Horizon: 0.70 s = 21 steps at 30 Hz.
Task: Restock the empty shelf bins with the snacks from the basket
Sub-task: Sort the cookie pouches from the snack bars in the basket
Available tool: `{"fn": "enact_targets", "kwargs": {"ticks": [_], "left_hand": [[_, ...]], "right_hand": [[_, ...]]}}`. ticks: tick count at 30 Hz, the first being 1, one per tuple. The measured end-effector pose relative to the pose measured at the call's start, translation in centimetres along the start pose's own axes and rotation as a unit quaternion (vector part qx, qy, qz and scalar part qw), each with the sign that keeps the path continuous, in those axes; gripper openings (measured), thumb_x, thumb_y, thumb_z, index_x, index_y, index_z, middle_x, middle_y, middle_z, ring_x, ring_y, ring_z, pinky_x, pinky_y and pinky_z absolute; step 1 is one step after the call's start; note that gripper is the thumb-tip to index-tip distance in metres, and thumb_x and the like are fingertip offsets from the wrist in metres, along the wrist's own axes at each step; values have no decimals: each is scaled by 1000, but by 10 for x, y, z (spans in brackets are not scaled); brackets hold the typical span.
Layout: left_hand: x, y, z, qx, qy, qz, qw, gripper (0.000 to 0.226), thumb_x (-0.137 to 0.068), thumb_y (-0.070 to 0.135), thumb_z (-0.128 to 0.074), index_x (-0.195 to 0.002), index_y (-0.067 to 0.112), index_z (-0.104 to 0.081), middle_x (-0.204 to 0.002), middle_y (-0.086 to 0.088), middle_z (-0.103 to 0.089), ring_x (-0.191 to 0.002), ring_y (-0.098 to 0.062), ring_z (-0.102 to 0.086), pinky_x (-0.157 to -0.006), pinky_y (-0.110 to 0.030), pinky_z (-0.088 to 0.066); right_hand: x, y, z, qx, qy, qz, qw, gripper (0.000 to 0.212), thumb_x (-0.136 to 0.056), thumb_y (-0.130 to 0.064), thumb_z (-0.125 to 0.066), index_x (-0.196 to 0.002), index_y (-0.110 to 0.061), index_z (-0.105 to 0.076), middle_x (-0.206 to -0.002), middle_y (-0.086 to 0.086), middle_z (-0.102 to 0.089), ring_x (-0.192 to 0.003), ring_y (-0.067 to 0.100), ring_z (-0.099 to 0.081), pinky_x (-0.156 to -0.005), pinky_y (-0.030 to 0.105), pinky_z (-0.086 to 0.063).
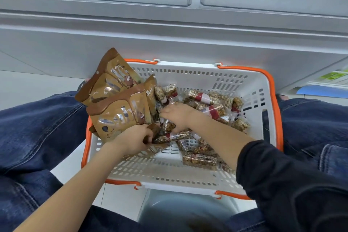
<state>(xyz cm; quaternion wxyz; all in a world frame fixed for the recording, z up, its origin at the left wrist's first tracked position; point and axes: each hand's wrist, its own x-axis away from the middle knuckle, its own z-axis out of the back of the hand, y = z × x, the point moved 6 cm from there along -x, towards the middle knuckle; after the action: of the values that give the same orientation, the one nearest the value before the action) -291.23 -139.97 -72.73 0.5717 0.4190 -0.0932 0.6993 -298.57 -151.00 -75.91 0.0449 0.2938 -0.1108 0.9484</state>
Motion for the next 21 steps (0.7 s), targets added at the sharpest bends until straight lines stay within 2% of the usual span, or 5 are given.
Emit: {"fn": "enact_targets", "kwargs": {"ticks": [2,5,9,14,21], "left_hand": [[2,-3,0,-3,16,2,1000,4,-84,16,-63,-88,18,-62,-94,3,-57,-95,-16,-51,-76,-22,-38],[3,-6,1,-2,25,5,1000,23,-87,21,-61,-110,24,-63,-116,1,-62,-115,-16,-53,-88,-23,-42],[-1,-9,6,-4,42,-4,999,46,-86,24,-62,-131,26,-53,-129,4,-55,-114,-13,-55,-94,-21,-42],[-2,-12,8,17,42,1,999,54,-84,24,-65,-135,26,-49,-133,4,-52,-117,-11,-53,-95,-17,-38],[0,-13,8,28,49,6,998,52,-83,22,-66,-133,24,-52,-129,2,-54,-114,-15,-55,-94,-21,-43]], "right_hand": [[-17,-2,-16,35,-57,-15,998,77,-85,-35,-66,-148,-18,-26,-156,3,-24,-142,22,-22,-109,48,-32],[-30,-4,-31,74,-94,-36,992,75,-89,-29,-60,-151,-25,-18,-159,-2,-10,-142,23,-10,-105,51,-34],[-42,-8,-40,131,-124,-42,983,81,-90,-29,-62,-151,-34,-8,-160,-4,6,-144,26,7,-94,50,-38],[-52,-10,-34,200,-100,-45,974,68,-88,-9,-50,-148,-28,-26,-159,1,9,-142,31,0,-63,32,-44],[-37,-10,-38,140,-131,-27,981,85,-87,9,-47,-148,-42,-16,-158,8,14,-139,51,-6,-72,41,-55]]}}
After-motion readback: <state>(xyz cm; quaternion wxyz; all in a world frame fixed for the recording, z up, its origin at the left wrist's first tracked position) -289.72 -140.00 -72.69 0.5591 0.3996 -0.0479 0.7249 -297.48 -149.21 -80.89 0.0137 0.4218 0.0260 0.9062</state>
